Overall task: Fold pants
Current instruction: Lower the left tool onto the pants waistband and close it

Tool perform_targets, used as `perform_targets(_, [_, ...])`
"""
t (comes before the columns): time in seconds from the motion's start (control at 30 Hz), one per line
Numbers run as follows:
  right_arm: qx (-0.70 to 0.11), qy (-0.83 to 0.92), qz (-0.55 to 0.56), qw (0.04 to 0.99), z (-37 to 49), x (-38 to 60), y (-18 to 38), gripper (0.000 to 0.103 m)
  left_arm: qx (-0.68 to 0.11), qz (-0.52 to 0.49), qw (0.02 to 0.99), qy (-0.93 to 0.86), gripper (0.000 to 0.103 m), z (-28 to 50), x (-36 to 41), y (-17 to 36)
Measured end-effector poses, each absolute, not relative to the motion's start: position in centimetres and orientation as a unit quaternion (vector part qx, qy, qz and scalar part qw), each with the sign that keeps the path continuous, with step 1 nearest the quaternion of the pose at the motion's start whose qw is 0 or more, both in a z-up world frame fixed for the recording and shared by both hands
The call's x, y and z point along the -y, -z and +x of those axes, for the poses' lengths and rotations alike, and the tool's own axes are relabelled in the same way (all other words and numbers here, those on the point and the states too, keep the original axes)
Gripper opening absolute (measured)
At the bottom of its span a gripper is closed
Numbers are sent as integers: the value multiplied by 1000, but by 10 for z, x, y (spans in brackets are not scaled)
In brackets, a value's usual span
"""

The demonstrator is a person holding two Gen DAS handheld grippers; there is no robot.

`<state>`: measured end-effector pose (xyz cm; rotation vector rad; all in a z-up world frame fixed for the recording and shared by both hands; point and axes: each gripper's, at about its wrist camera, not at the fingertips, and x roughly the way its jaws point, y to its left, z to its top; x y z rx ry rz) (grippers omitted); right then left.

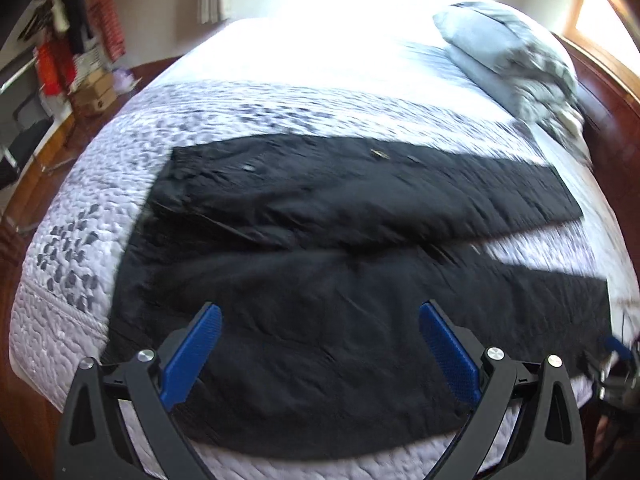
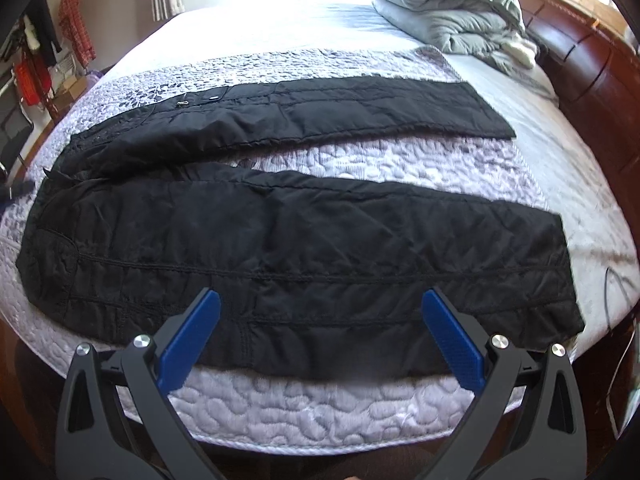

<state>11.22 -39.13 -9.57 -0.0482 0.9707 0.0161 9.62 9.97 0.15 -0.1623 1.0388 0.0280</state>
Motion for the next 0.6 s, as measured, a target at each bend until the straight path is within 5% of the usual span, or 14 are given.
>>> perform_targets(0.3, [-488, -4, -26, 872, 147, 396, 119, 101, -558, -241, 791, -60, 99, 240, -268, 33])
perform_targets(0.6, [-500, 8, -34, 865, 172, 401, 141, 101, -604, -329, 726, -25, 96, 304, -306, 94])
